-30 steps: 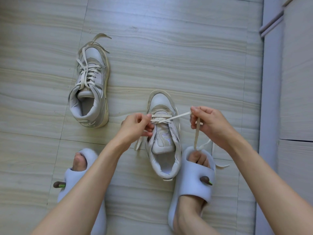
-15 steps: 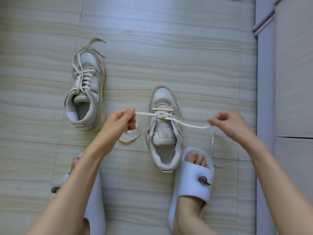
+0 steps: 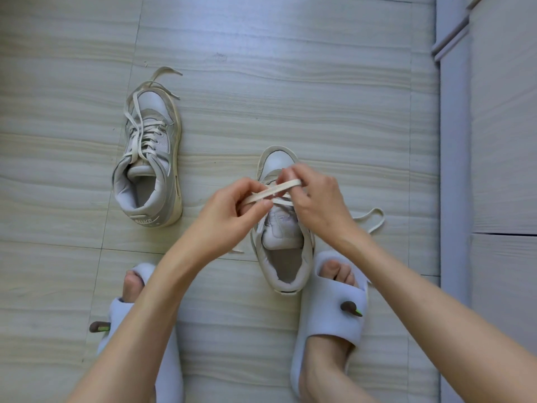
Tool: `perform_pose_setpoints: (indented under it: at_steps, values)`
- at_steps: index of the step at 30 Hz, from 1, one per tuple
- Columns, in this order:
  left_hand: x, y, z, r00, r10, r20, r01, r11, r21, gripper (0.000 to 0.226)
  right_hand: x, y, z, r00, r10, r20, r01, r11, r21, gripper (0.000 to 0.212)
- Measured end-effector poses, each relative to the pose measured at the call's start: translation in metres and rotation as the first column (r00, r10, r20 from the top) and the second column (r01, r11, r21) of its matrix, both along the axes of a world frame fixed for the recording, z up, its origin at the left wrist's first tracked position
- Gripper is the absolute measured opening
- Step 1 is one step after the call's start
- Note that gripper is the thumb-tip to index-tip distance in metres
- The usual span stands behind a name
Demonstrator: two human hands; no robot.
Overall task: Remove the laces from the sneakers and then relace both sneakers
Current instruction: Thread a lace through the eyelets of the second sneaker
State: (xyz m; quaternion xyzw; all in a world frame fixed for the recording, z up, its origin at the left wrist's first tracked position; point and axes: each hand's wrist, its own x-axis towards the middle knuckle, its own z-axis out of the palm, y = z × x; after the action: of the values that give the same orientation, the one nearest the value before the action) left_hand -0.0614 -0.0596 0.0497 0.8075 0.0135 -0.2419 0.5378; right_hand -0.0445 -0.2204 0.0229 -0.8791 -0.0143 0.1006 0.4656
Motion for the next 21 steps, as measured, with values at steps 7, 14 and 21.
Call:
perform_pose_setpoints:
  at_steps: [7, 14, 21]
  values:
    - [-0.009, 0.002, -0.017, 0.940, 0.057, 0.336, -0.155, 0.950, 0.270, 0.013, 0.011, -0.010, 0.024, 0.967, -0.241, -0.084, 0.254, 0.881, 0.399, 0.028]
    - [-0.014, 0.009, -0.041, 0.995, -0.086, 0.057, 0.030, 0.773, 0.634, 0.017, 0.019, -0.030, 0.021, 0.743, -0.393, -0.541, 0.662, 0.318, 0.679, 0.023]
    - [-0.021, 0.027, -0.058, 0.997, -0.037, -0.068, 0.071, 0.780, 0.621, 0.023, 0.024, -0.060, 0.001, 0.526, -0.356, -0.772, 0.819, -0.034, 0.573, 0.023]
